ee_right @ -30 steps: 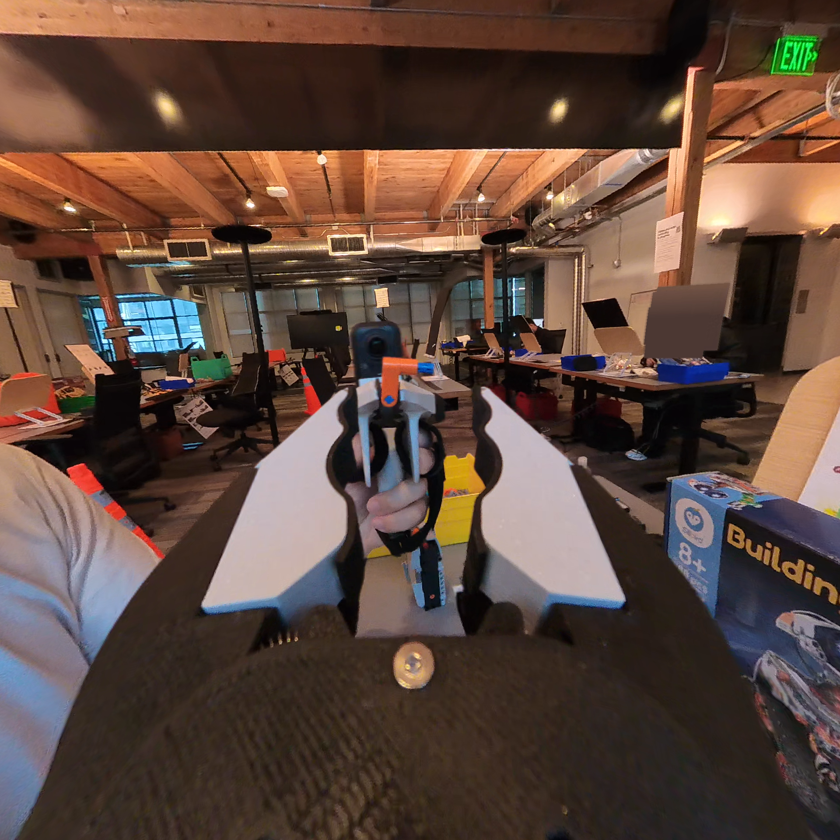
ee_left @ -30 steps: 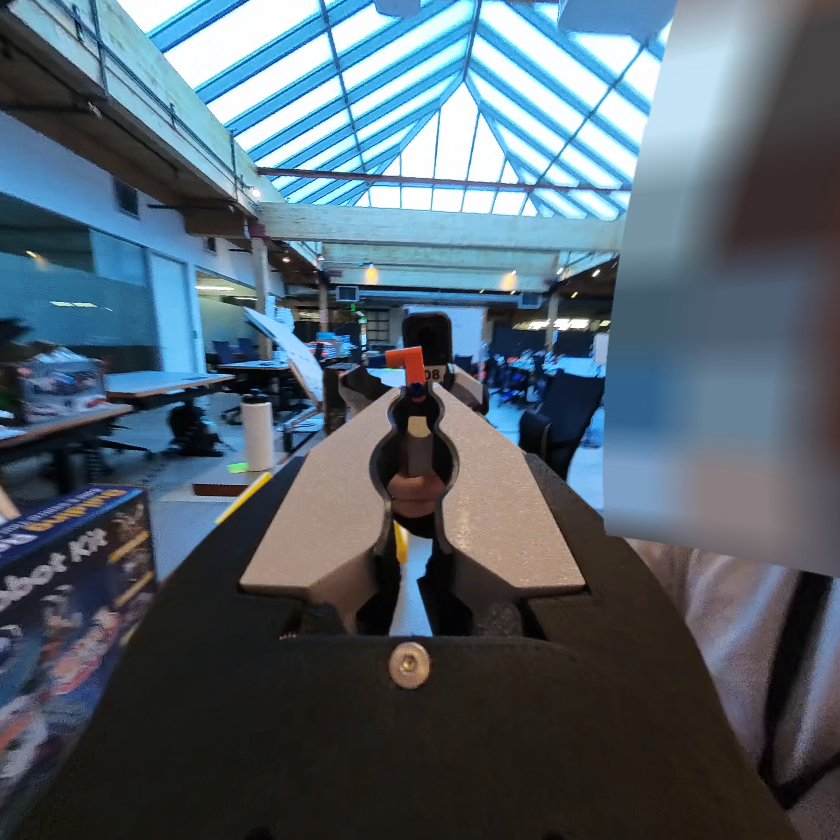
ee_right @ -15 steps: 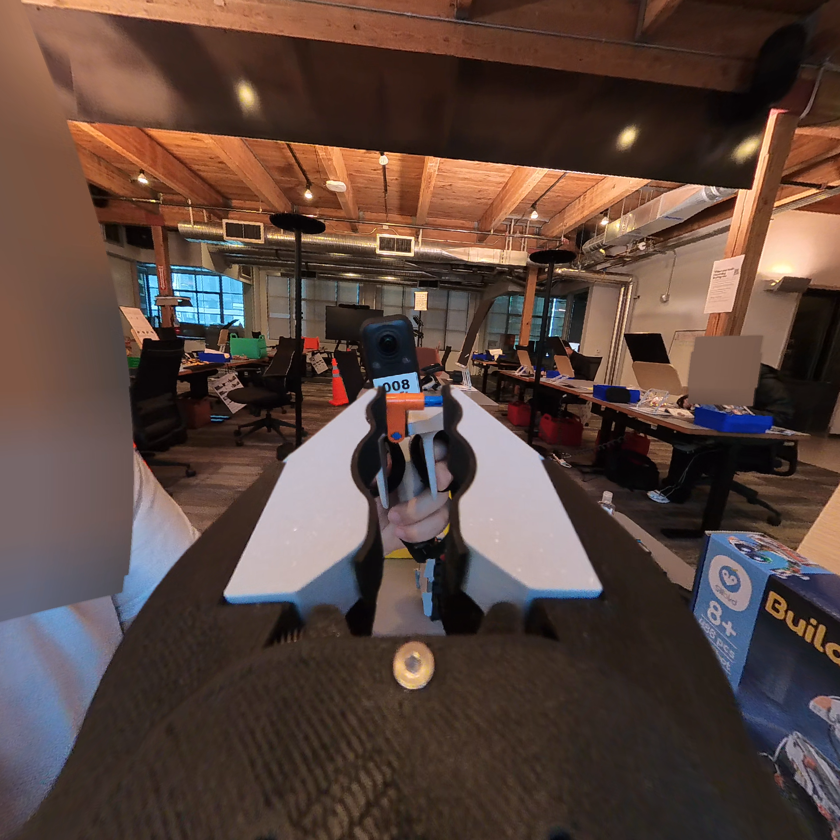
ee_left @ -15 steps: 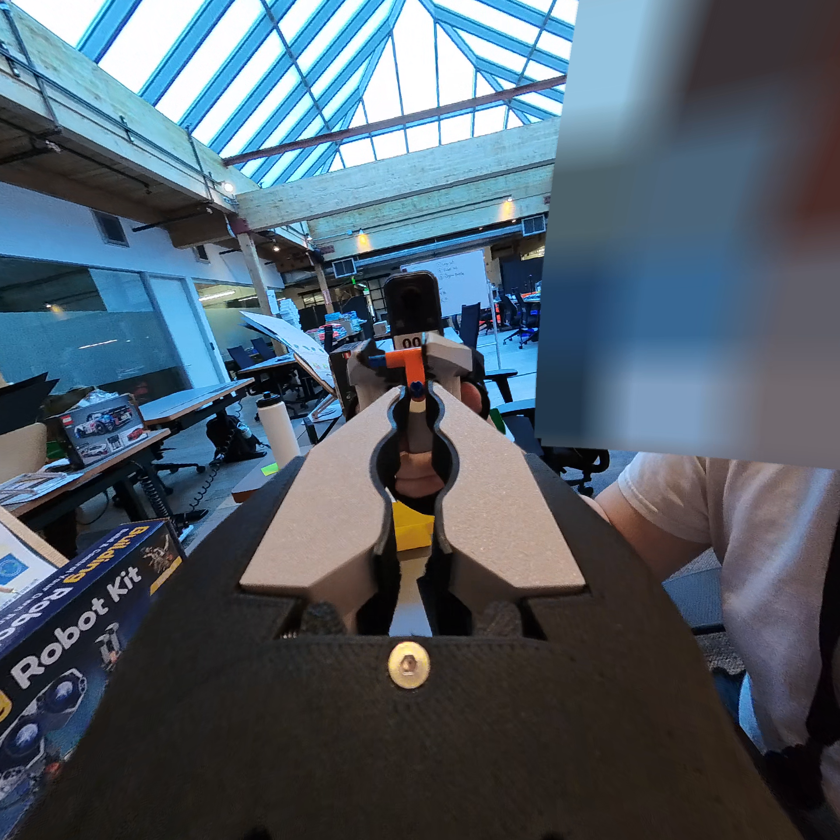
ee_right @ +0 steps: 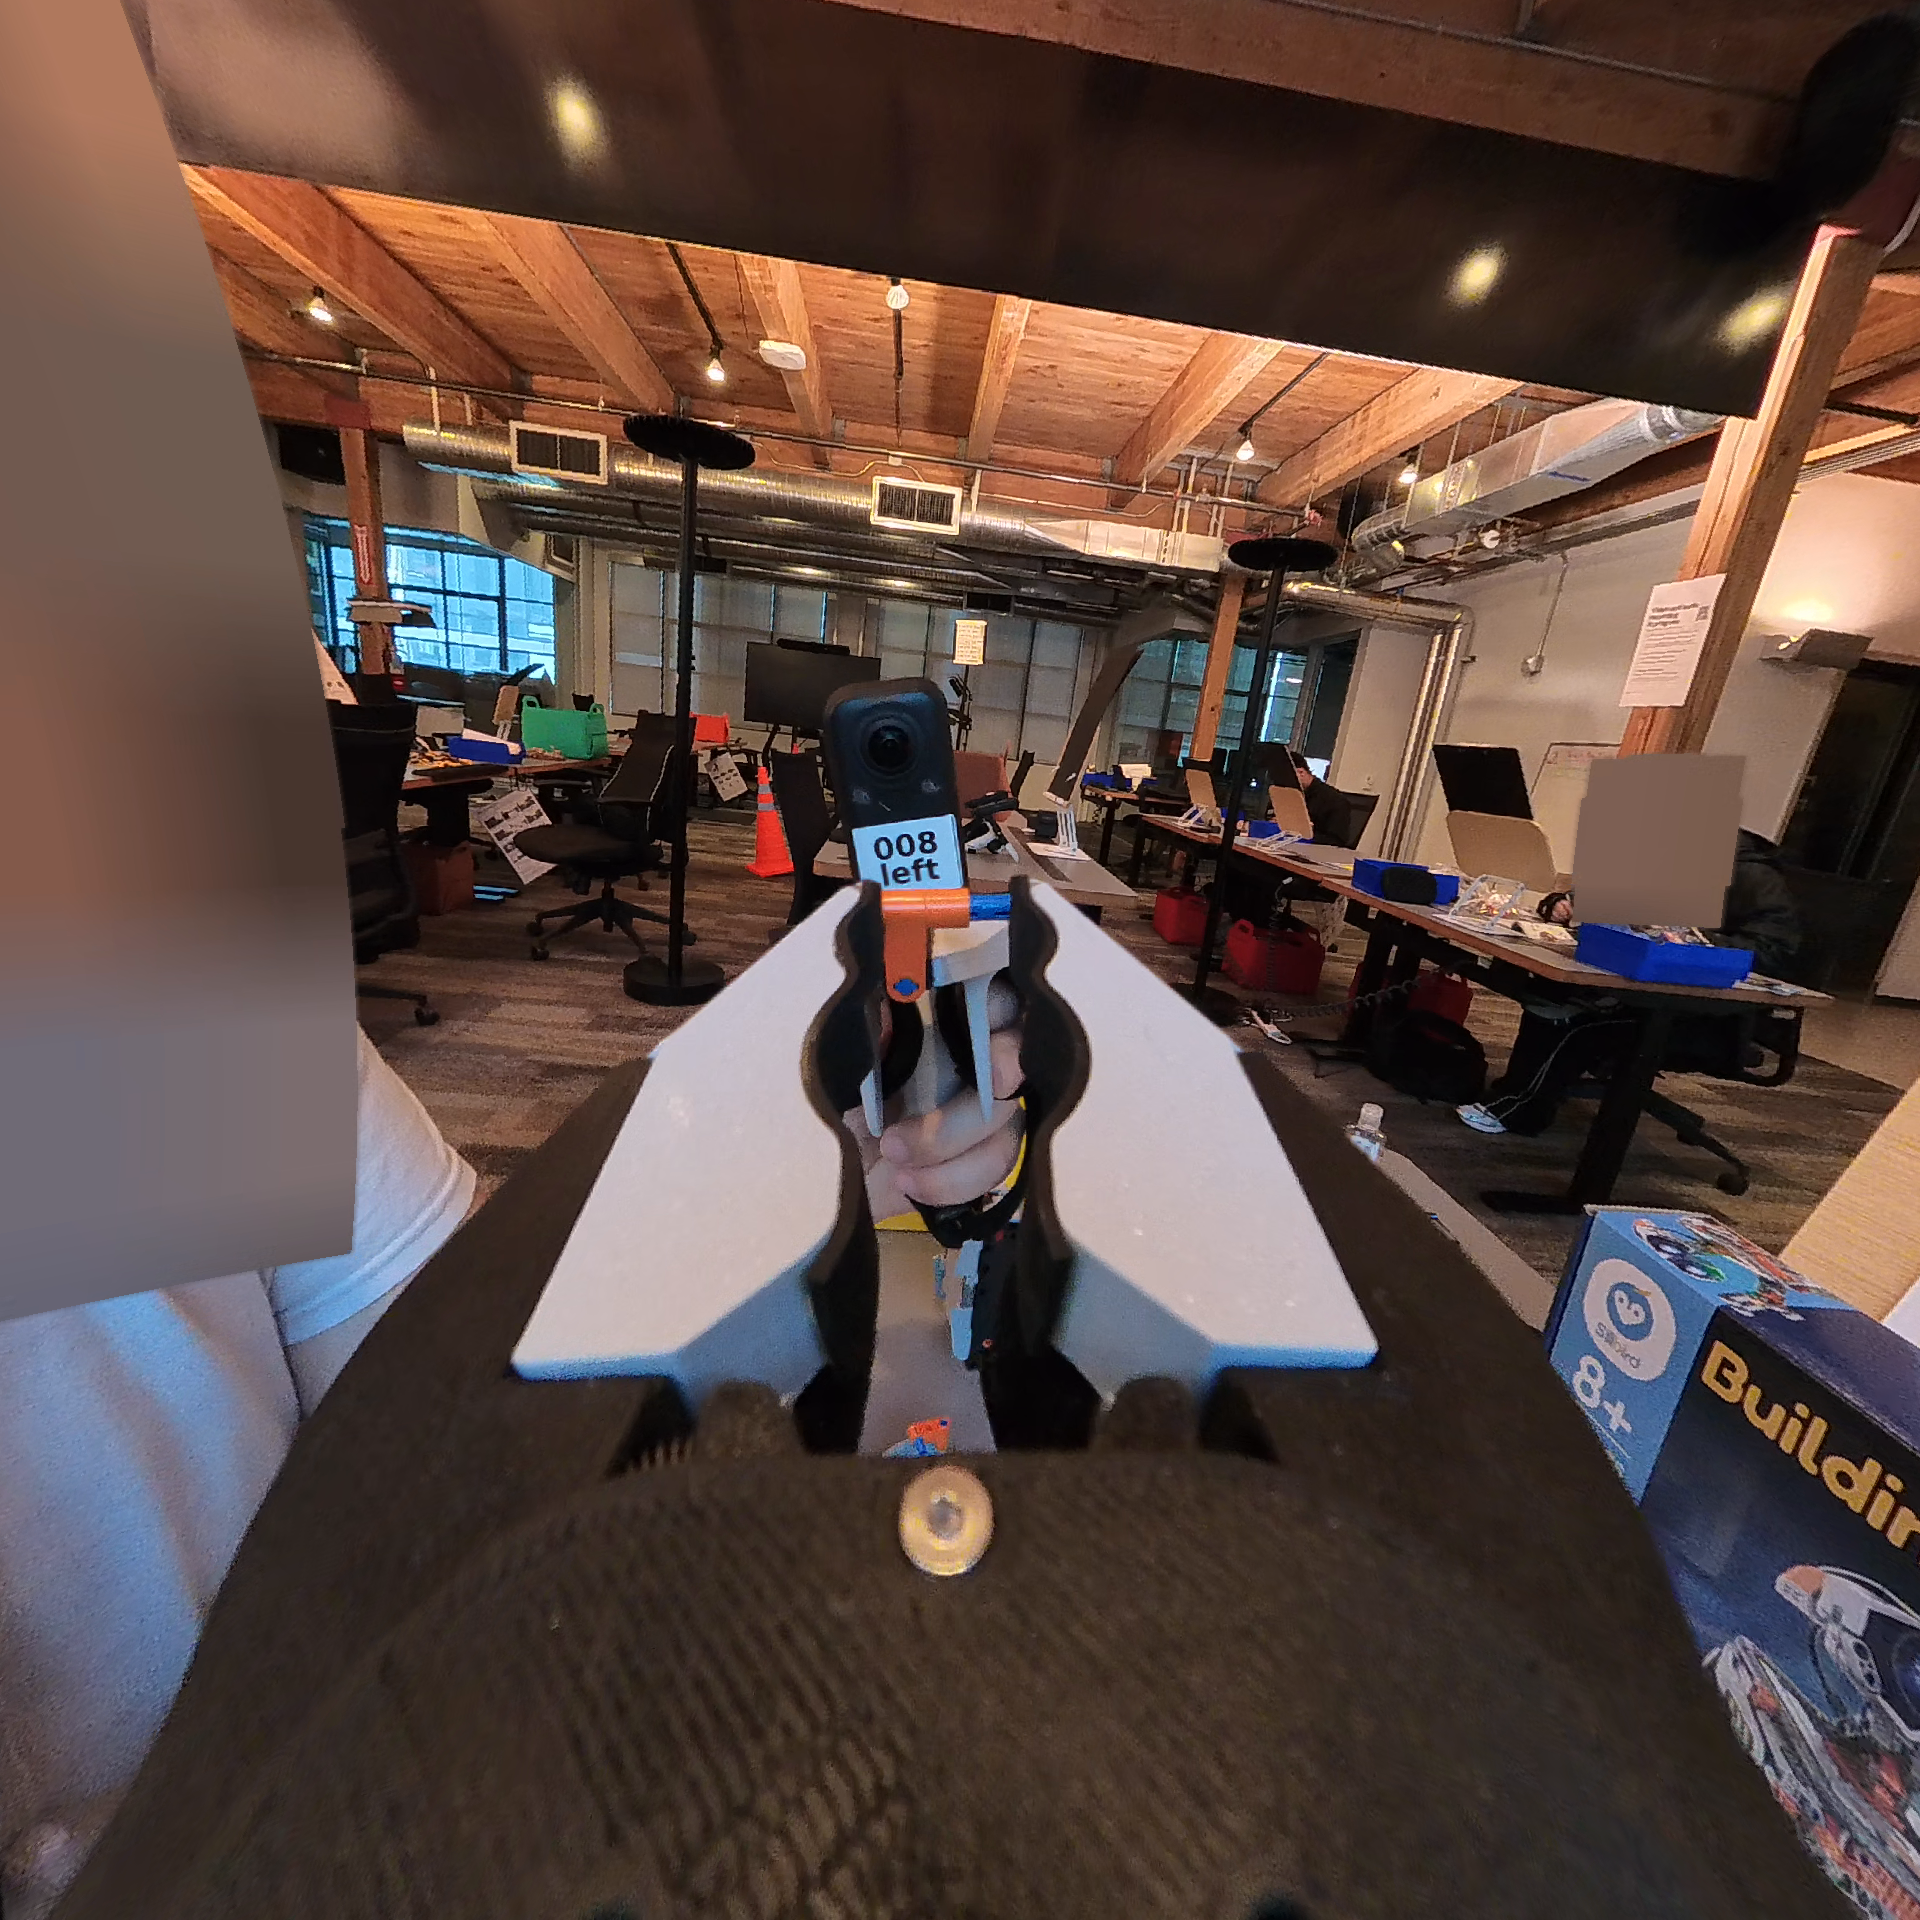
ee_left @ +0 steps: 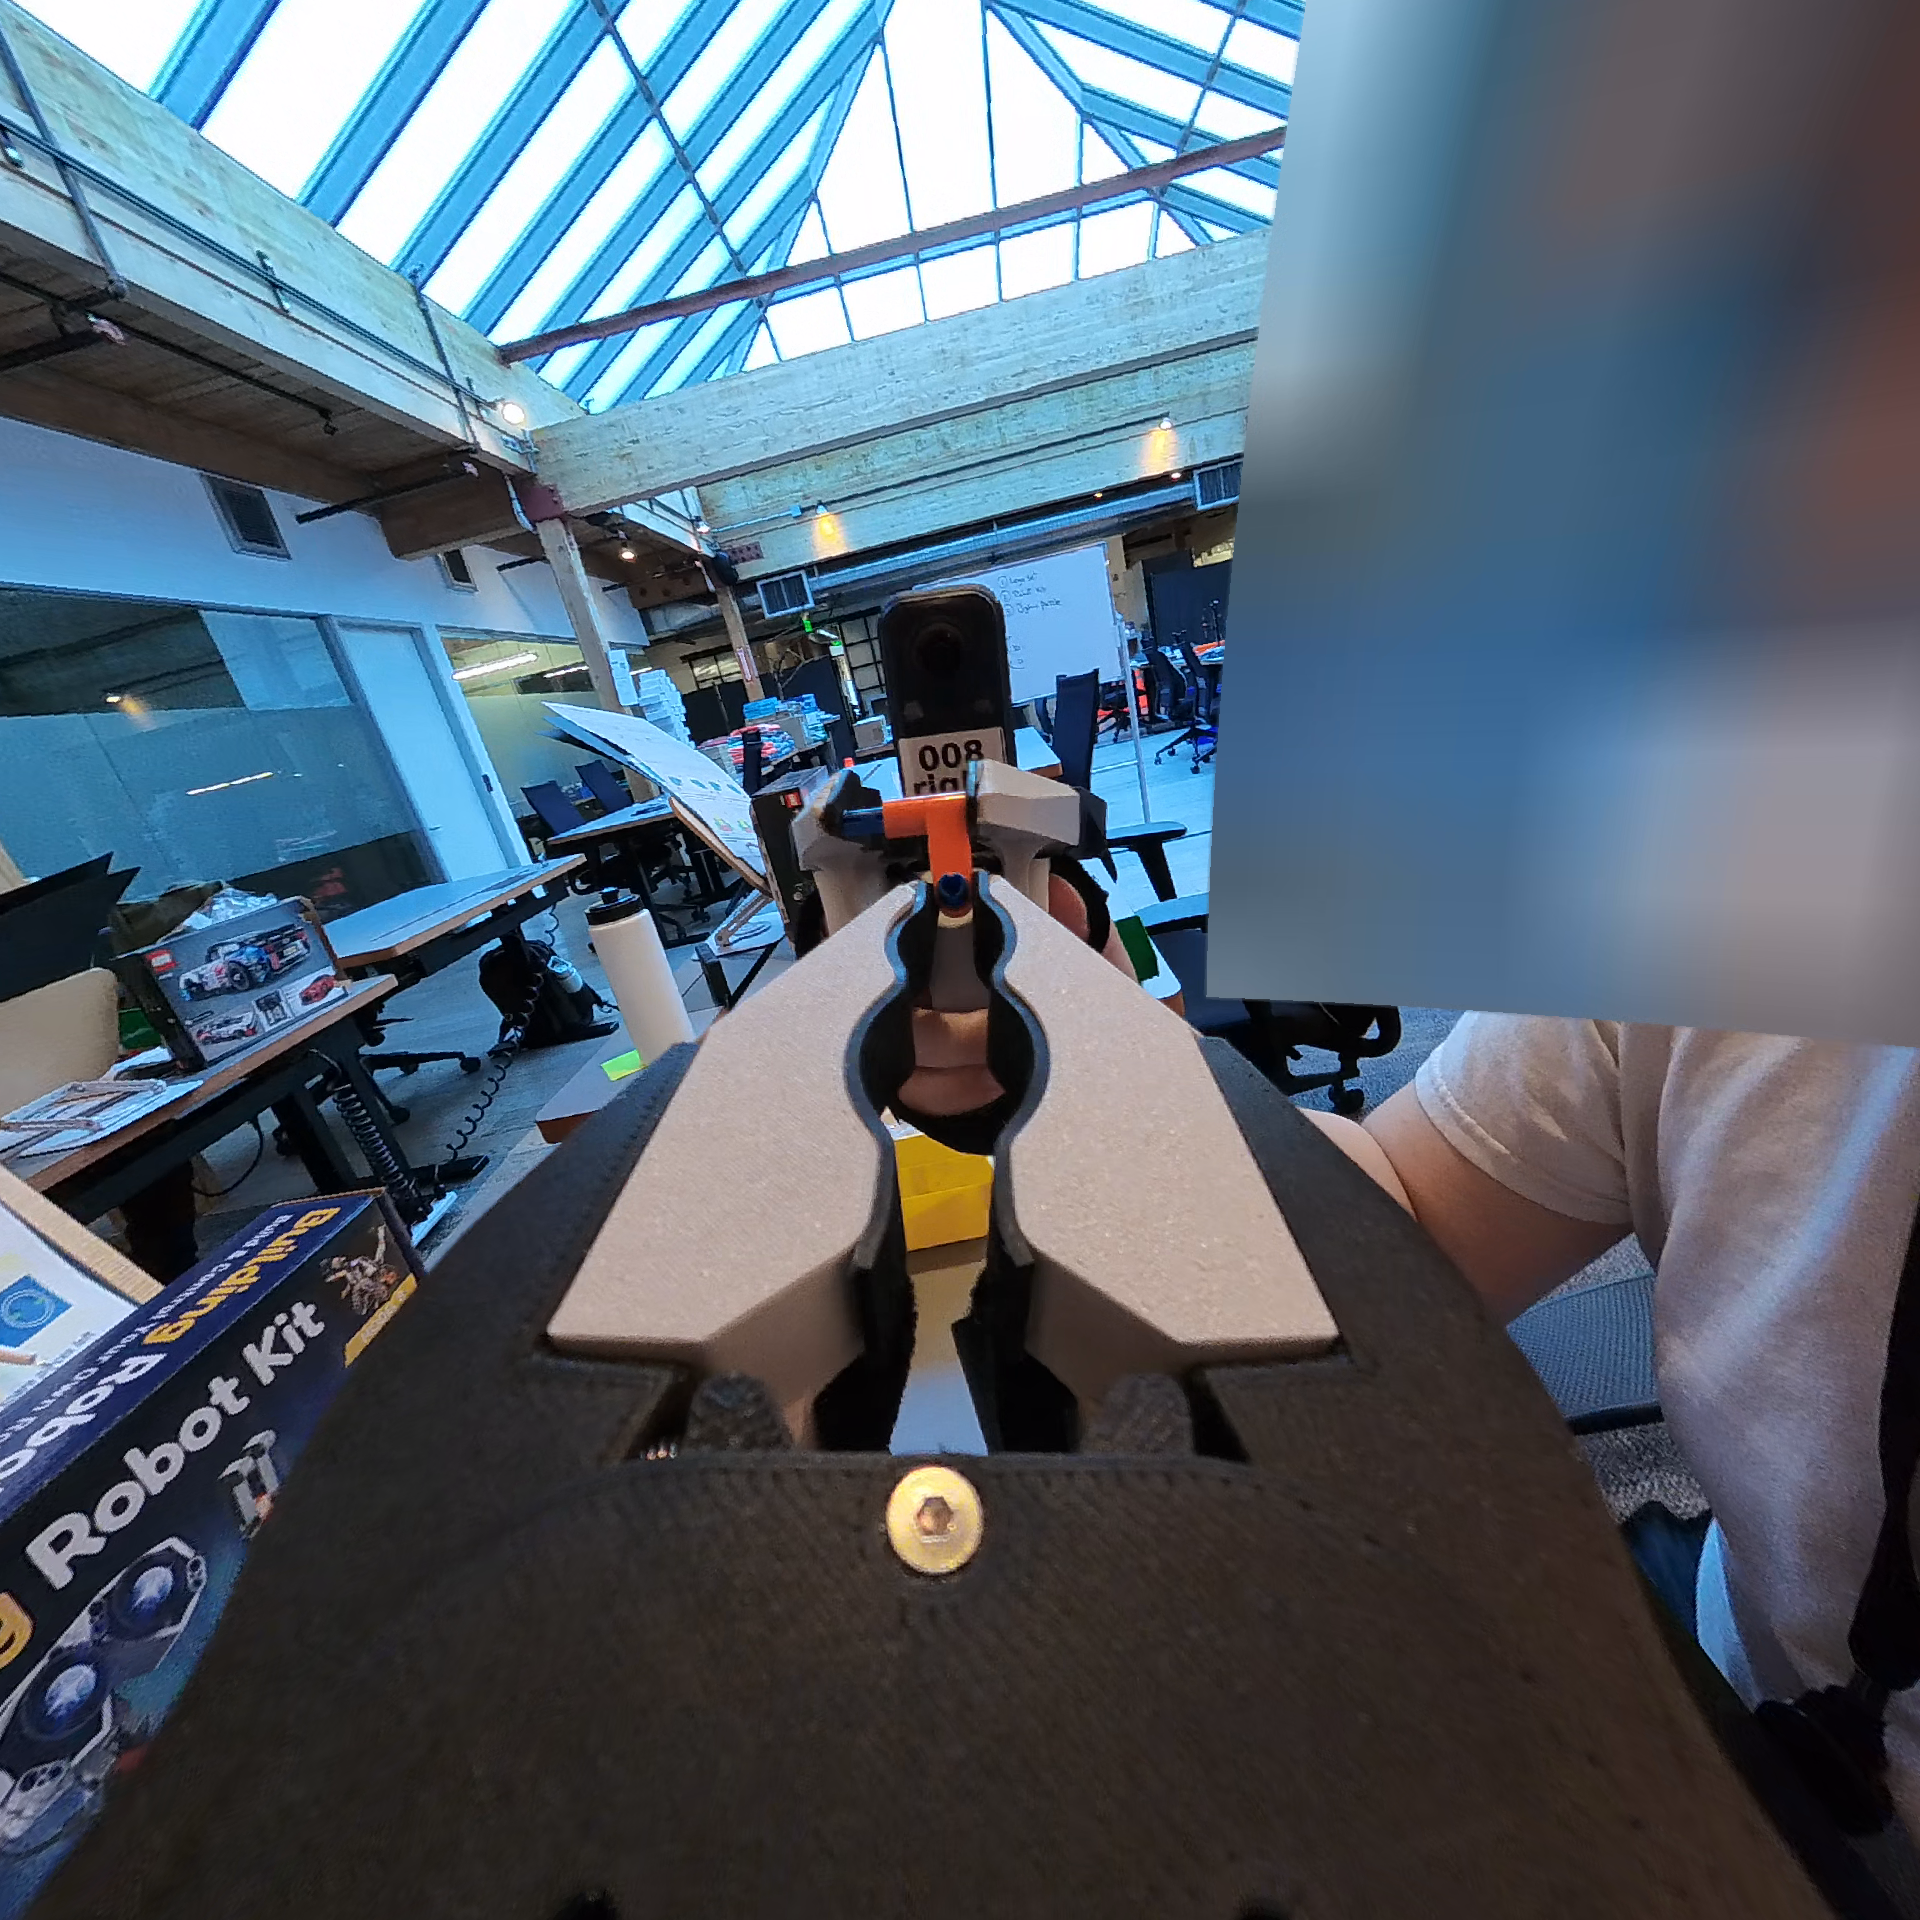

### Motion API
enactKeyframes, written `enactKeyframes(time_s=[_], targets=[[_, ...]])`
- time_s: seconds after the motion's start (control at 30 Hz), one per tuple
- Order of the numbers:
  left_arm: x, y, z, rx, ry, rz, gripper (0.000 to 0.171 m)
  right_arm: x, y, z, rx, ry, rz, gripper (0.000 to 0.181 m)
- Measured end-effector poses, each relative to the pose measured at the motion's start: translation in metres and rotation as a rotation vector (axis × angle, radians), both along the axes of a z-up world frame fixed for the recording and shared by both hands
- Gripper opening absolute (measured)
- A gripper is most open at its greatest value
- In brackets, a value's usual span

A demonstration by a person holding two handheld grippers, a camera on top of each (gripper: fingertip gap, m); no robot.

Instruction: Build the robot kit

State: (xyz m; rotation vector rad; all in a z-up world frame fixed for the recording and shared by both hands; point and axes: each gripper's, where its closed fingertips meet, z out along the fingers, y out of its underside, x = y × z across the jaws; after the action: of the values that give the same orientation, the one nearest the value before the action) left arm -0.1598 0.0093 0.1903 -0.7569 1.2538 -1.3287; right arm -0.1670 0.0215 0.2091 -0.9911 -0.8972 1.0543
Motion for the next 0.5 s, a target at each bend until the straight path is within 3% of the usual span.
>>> enactKeyframes(time_s=[0.37, 0.5], targets=[[0.0017, 0.0025, -0.0005, -0.021, 0.007, 0.0, 0.005, 0.0008, 0.0023, 0.0, -0.009, 0.024, 0.021, 0.024], [0.0019, 0.0082, 0.0041, -0.208, 0.02, -0.097, 0.005, 0.0018, 0.0066, 0.0085, -0.011, 0.099, 0.005, 0.049]])
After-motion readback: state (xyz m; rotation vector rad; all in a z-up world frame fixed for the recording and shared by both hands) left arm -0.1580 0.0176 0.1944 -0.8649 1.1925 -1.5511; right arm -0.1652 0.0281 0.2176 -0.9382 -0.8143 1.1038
